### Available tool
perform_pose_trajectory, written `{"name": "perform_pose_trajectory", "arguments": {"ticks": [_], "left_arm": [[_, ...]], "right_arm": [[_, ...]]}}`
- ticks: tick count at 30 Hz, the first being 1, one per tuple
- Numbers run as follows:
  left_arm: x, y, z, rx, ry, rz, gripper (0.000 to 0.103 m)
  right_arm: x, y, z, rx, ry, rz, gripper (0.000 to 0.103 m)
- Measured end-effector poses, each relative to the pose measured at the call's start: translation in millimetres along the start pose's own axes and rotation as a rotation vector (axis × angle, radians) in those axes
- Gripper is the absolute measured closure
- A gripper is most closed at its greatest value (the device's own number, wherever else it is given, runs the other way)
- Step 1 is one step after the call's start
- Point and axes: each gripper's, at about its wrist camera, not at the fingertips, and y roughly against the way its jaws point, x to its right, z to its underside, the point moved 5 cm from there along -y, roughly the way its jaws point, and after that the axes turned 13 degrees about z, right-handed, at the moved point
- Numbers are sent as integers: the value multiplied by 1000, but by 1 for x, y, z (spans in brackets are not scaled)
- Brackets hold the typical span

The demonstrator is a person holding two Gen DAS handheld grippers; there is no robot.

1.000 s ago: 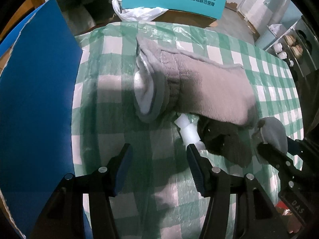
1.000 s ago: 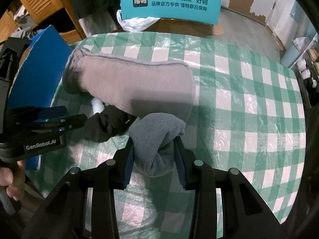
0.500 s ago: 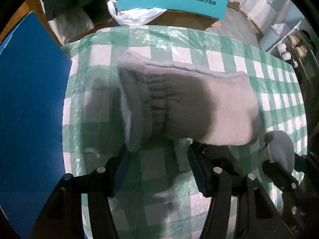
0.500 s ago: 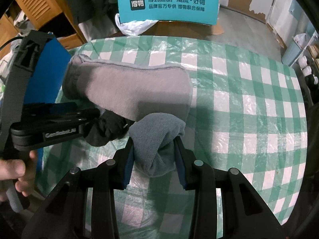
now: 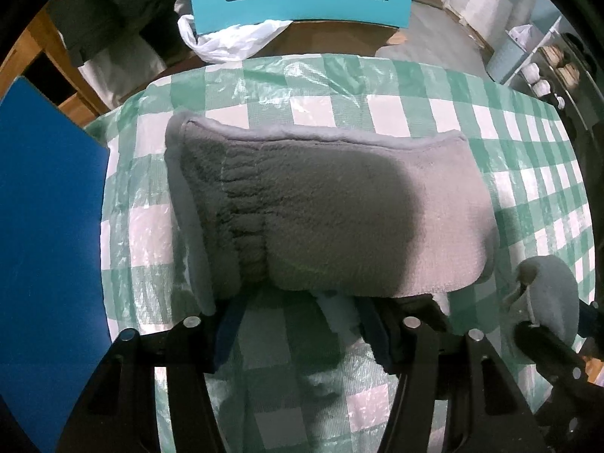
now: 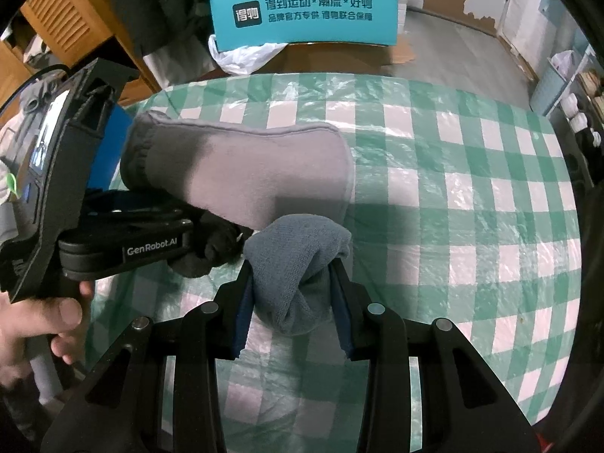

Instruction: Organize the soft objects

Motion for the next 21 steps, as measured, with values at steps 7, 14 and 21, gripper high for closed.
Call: {"name": "perform_pose_trajectory", "arguments": {"ticks": [7, 14, 21], "left_arm": [[15, -2, 4, -4, -64, 15, 82], [13, 3, 7, -3, -58, 50, 94], [5, 16, 16, 4, -30, 88, 95]], "right_arm": [[2, 2, 0, 1, -6, -2, 66], [3, 4, -1, 3, -8, 0, 66], [-1, 8, -3, 13, 1, 1, 66]]}}
